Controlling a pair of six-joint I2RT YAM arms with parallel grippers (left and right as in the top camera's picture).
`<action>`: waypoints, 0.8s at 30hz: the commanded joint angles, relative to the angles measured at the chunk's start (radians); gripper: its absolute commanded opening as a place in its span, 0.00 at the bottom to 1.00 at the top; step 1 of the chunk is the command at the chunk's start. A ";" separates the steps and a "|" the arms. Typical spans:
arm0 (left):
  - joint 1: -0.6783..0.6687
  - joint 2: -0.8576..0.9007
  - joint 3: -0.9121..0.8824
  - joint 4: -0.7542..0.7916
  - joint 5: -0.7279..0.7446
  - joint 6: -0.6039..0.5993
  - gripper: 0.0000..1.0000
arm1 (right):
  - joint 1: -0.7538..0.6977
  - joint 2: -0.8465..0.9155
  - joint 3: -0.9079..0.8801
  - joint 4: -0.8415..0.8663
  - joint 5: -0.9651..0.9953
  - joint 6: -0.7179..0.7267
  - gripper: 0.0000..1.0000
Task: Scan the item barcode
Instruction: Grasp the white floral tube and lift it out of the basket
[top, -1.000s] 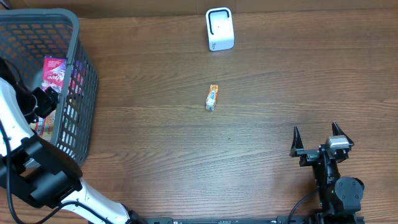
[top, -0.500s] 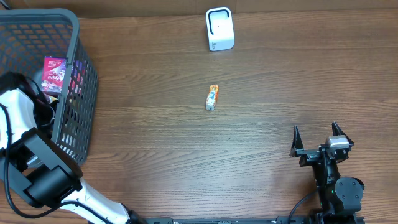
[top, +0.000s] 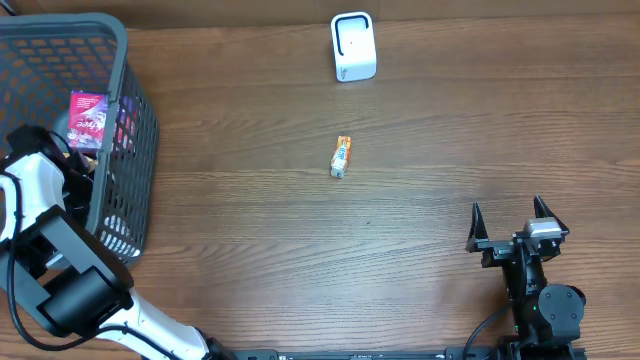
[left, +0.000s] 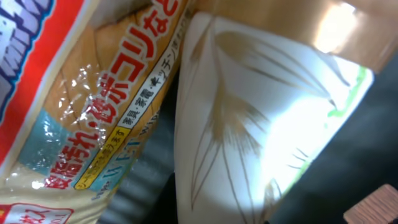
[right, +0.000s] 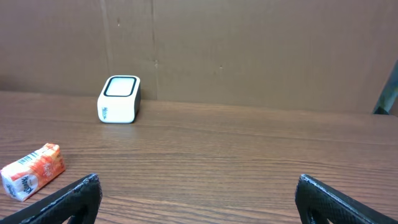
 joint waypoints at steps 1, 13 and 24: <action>-0.001 0.016 0.078 -0.066 0.033 -0.041 0.04 | 0.005 -0.010 -0.011 0.007 0.003 -0.001 1.00; -0.001 0.014 0.761 -0.468 0.092 -0.041 0.04 | 0.005 -0.010 -0.011 0.007 0.003 -0.001 1.00; -0.023 -0.026 1.161 -0.594 0.620 -0.021 0.04 | 0.005 -0.010 -0.011 0.007 0.003 -0.001 1.00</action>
